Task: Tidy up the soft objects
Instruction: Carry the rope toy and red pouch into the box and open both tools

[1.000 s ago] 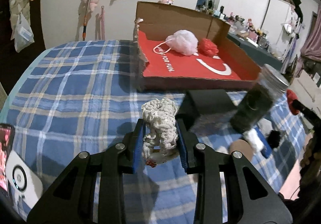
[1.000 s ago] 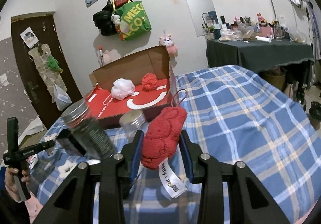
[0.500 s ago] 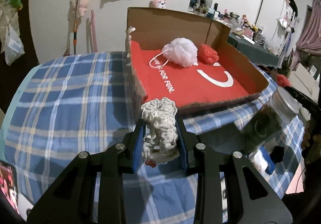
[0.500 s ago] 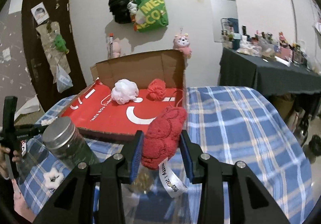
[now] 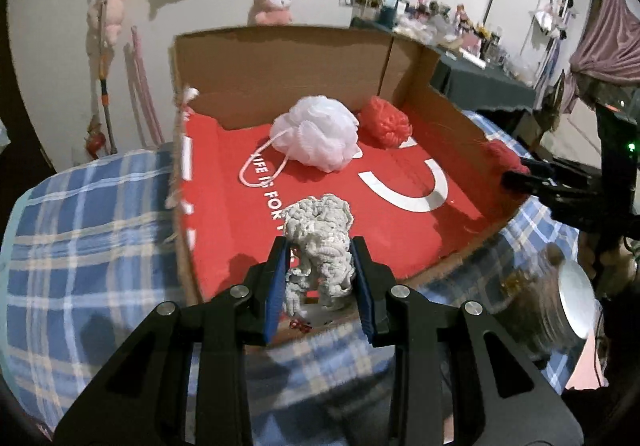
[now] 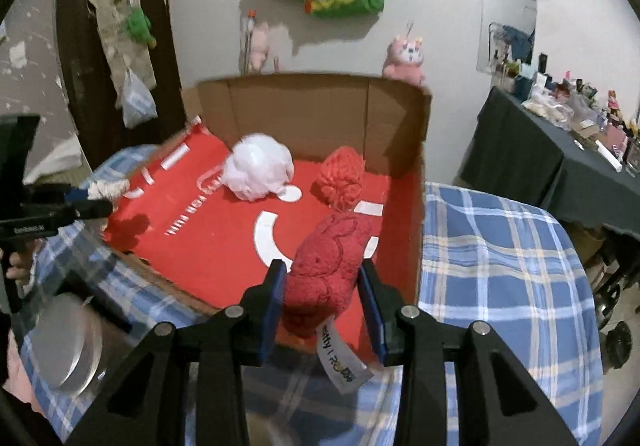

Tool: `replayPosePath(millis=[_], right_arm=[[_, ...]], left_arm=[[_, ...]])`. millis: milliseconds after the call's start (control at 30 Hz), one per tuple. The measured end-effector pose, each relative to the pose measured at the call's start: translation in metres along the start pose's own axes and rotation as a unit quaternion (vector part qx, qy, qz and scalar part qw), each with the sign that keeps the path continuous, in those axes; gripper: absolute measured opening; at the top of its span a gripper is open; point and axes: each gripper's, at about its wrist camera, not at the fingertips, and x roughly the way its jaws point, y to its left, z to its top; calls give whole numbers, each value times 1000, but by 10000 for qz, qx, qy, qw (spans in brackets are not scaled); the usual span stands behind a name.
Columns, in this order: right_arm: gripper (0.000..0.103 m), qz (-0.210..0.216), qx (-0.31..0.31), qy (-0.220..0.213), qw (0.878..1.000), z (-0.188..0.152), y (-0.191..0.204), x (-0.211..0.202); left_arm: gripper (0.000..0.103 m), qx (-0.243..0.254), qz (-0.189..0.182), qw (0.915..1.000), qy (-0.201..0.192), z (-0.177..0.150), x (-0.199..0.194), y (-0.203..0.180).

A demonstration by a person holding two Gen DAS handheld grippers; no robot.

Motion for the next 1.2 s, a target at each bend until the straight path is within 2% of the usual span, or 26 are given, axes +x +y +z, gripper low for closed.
replayPosePath(millis=[300,467,1067,1100,1200], right_arm=[[39,-224,-174,1244,9918,23,-3,77],[42,-397,-416,1644,9847,24,0,98],[43,-881,-1117,1875,9719,18,13,109],[44,-911,-1151,1877,9712,17,14,109],[44,-934,-1187,1877,9705,17,15,111]], left_arm=[[29,187,365,9962,765,15,63,1],[29,194,474,9928,1081,15,83,6],[31,481,669,9898,1163,15,93,-5],[32,489,666,9898,1162,15,94,-5],[50,494,636,9902,1142,15,95,-6]])
